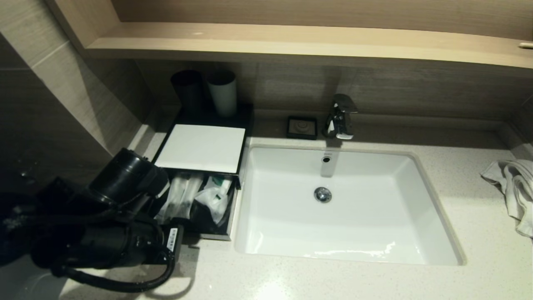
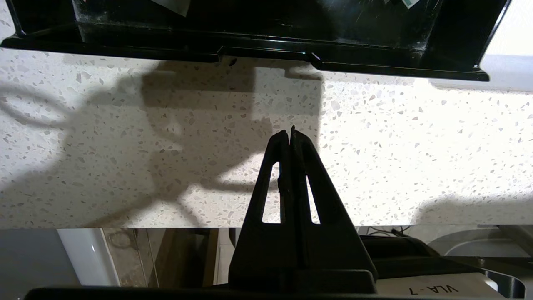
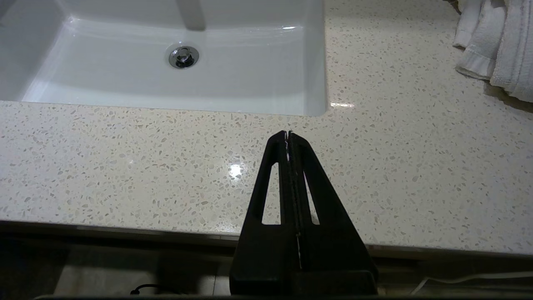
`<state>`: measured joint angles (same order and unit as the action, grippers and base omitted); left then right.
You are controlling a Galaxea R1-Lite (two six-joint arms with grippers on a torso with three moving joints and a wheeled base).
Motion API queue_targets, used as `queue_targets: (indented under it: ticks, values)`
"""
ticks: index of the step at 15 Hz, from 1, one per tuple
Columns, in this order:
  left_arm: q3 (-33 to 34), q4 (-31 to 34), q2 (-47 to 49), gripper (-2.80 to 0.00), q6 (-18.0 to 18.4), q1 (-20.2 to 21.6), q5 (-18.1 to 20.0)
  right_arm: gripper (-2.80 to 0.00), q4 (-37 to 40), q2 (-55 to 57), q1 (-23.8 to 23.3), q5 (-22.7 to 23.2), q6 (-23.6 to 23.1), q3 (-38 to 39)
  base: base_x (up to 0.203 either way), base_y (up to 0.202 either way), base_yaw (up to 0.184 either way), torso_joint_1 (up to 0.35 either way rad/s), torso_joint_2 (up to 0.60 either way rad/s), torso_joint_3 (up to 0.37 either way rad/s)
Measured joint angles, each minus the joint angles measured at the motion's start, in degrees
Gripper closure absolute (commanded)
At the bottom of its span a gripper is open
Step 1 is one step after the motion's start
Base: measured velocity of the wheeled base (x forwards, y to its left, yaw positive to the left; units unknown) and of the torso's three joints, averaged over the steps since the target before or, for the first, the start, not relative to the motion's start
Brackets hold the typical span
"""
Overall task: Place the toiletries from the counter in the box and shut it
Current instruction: Close the drawer
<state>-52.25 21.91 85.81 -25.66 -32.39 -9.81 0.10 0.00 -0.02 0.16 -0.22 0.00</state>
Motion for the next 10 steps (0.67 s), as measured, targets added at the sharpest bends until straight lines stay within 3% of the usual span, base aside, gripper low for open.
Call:
queue_targets:
  ticks: [10]
  values:
    - [0.4, -0.2, 3.6, 0.00, 0.1, 1.8, 0.1, 0.00, 0.0, 0.0, 0.0, 0.0, 0.0, 0.0, 0.000, 0.000, 0.000, 0.000, 0.00, 0.000]
